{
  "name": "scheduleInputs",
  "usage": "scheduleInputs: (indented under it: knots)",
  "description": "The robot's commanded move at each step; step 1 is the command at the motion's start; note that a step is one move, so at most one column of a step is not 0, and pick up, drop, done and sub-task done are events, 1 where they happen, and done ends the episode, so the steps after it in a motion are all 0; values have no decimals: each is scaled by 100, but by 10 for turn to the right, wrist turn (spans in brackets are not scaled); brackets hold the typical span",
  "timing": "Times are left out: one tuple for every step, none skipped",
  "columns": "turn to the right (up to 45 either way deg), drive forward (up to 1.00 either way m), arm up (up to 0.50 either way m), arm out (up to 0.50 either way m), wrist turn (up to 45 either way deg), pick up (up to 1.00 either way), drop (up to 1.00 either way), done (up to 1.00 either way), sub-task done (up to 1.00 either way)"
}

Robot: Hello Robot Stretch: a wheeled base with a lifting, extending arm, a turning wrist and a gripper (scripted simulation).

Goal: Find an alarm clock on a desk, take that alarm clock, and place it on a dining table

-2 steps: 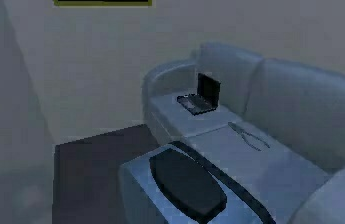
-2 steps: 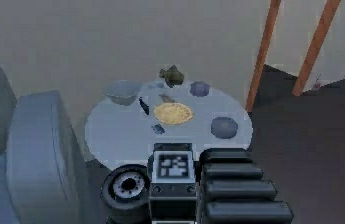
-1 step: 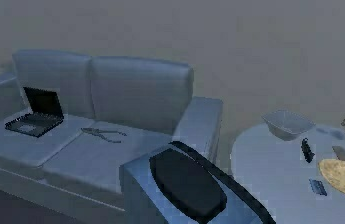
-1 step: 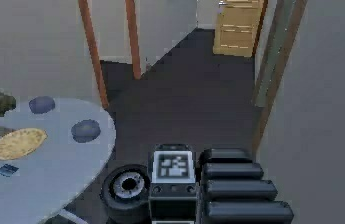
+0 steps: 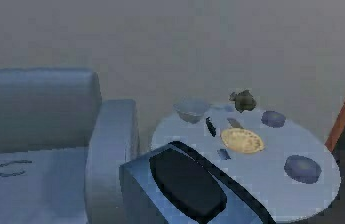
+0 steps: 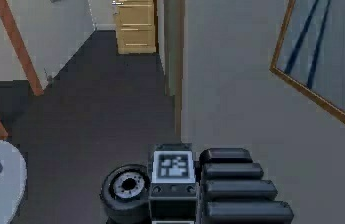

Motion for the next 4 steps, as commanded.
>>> scheduleInputs:
  knots:
    - [0, 30, 0, 0, 0, 0, 0, 0, 0]
    - [-450, 0, 0, 0, 0, 0, 0, 0, 0]
    - [-450, 0, 0, 0, 0, 0, 0, 0, 0]
    - [-450, 0, 0, 0, 0, 0, 0, 0, 0]
